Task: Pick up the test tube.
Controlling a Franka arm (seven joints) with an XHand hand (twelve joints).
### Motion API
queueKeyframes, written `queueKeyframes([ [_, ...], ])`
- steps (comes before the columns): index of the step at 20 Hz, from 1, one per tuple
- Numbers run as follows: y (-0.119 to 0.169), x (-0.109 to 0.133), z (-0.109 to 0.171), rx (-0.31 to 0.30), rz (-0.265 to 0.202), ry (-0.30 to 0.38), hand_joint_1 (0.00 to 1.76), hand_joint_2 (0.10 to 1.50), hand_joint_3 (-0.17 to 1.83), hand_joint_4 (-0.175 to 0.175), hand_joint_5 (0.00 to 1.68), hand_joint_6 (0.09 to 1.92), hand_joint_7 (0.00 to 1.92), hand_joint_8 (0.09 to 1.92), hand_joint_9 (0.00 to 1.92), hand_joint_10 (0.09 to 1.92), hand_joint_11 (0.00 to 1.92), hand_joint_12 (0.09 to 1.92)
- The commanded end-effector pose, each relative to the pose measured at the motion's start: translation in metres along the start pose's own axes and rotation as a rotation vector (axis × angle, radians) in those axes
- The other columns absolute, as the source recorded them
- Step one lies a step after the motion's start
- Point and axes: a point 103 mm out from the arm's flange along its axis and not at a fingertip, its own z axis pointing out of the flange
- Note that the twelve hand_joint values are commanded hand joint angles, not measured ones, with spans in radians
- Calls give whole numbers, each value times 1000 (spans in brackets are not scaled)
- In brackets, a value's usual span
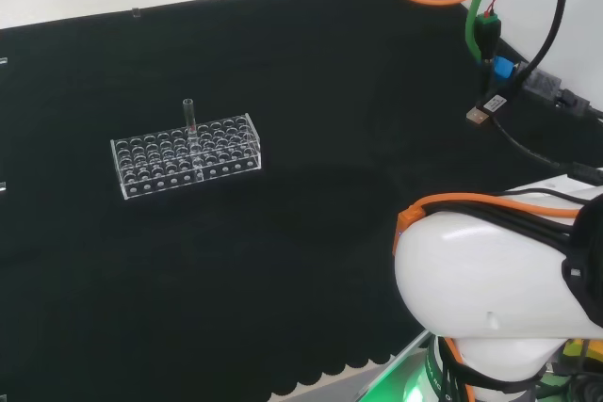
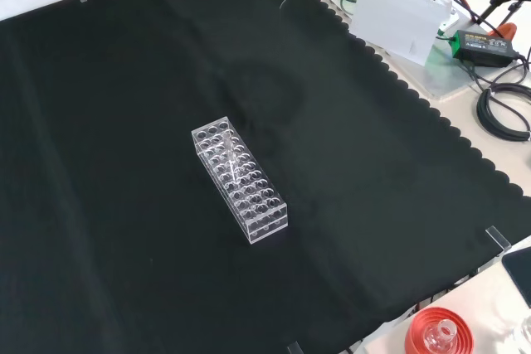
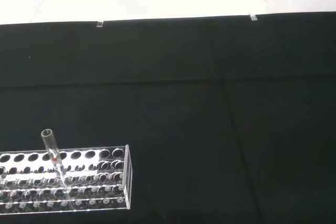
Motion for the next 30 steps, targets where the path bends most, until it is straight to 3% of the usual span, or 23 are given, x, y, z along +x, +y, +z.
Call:
queueKeyframes([
  [1, -51, -67, -71, -141, 158, -36, 777, 768, 438, -50, 389, 215, 430, 703, 376, 641, 104, 1323],
  [3, -55, -74, -75, -147, 171, -37, 664, 803, 372, -29, 258, 105, 248, 740, 157, 827, 23, 1333],
  [7, -49, -71, -70, -136, 162, -36, 633, 818, 344, -22, 225, 87, 192, 762, 80, 916, 0, 1340],
  [21, 2, -25, -17, -38, 63, -6, 646, 822, 335, -25, 238, 87, 221, 777, 101, 935, 0, 1377],
  [30, 40, 14, 17, -64, -3, 87, 732, 816, 335, -46, 307, 87, 338, 800, 243, 935, 0, 1512],
])
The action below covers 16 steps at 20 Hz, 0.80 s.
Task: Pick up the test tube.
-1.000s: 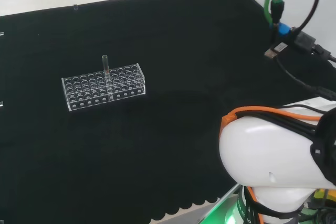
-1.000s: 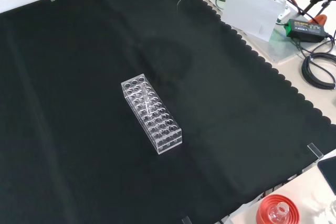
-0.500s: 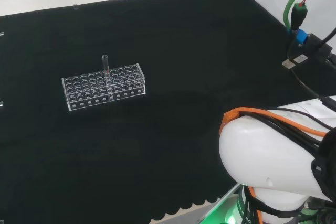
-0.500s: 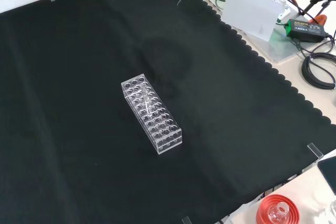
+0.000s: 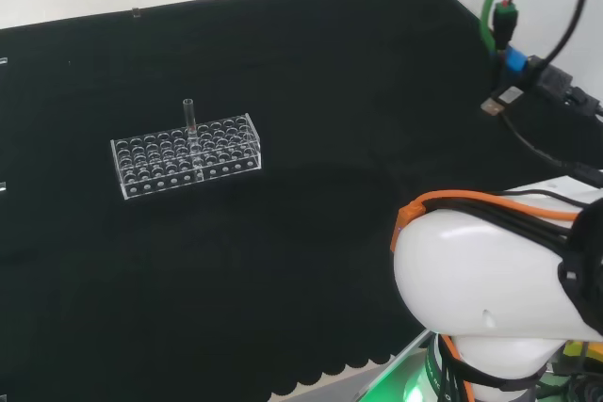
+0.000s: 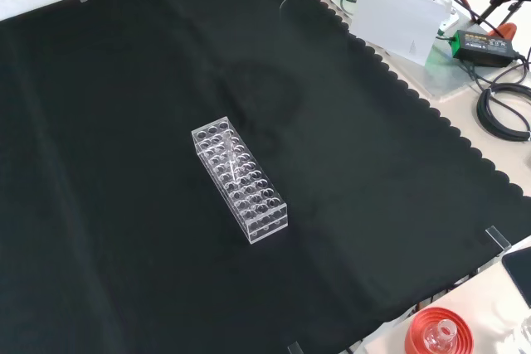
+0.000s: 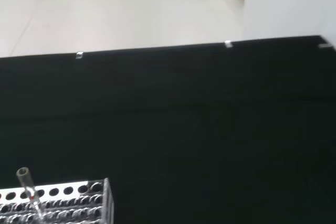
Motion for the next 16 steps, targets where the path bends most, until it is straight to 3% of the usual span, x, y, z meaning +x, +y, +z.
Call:
queueKeyframes([
  [1, 31, 39, 39, -2, -60, 84, 746, 815, 337, -47, 321, 87, 346, 800, 261, 934, 0, 1524],
  [16, 72, 103, 117, 101, -163, 173, 851, 786, 400, -67, 404, 127, 505, 808, 397, 906, 13, 1591],
])
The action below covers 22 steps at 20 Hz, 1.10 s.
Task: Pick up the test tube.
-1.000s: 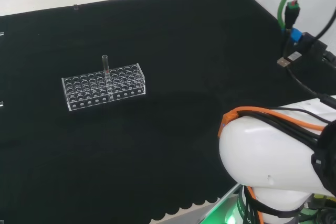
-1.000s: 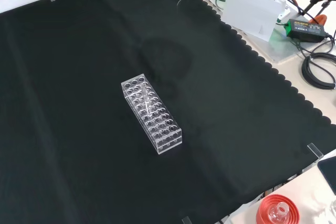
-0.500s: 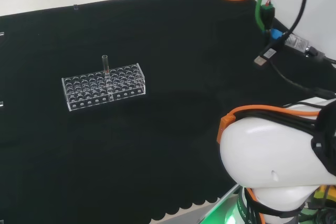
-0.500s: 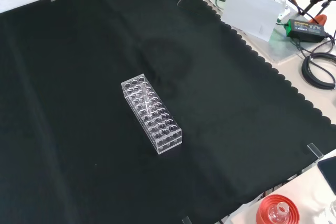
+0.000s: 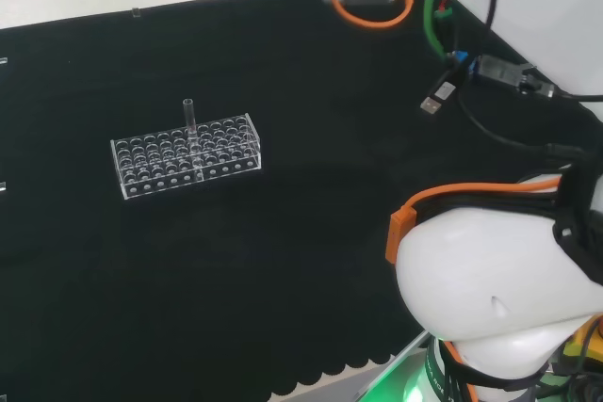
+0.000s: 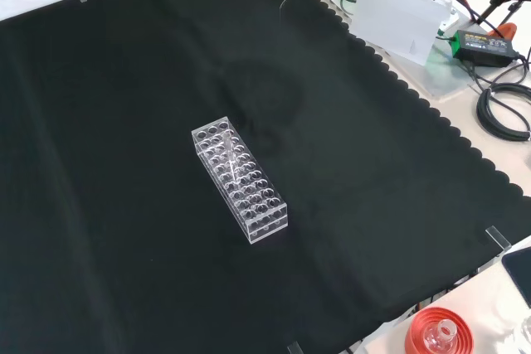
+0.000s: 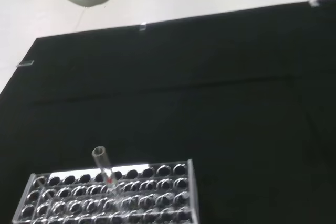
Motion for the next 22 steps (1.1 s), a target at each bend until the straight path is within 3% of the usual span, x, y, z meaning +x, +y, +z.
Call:
queueKeyframes([
  [1, 22, 28, 40, 40, -58, 47, 855, 782, 410, -68, 407, 135, 511, 805, 403, 902, 16, 1589],
  [8, 40, 46, 67, 75, -95, 55, 880, 757, 463, -74, 416, 197, 541, 802, 431, 889, 44, 1582],
  [15, 52, 64, 100, 129, -134, 54, 907, 724, 533, -80, 345, 471, 581, 798, 457, 884, 59, 1581],
  [22, 69, 77, 127, 163, -153, 69, 920, 716, 553, -84, 334, 580, 592, 803, 472, 885, 60, 1582],
])
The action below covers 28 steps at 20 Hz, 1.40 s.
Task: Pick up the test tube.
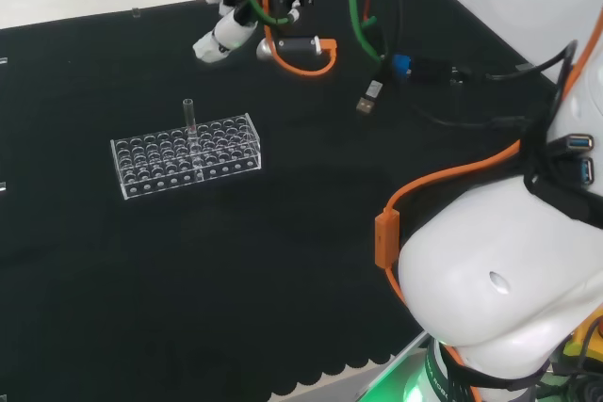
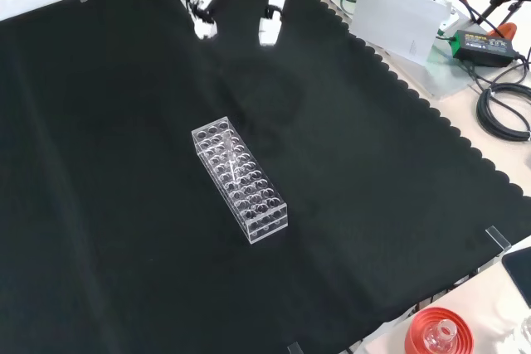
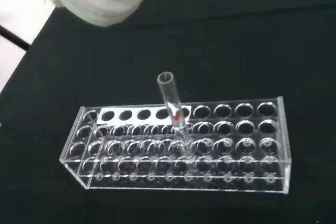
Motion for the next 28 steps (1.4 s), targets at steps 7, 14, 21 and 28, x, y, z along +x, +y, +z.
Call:
queueKeyframes([
  [7, 48, 24, 41, 53, -60, 20, 933, 710, 568, -86, 325, 637, 603, 806, 484, 883, 62, 1582],
  [14, 79, 27, 65, 88, -54, 21, 938, 707, 576, -87, 322, 659, 605, 808, 487, 883, 62, 1583],
  [21, 103, 23, 85, 111, -41, 15, 941, 705, 582, -88, 318, 672, 605, 810, 490, 885, 59, 1583],
  [28, 114, 14, 103, 135, -21, -9, 952, 703, 587, -87, 337, 693, 610, 813, 492, 886, 58, 1584],
])
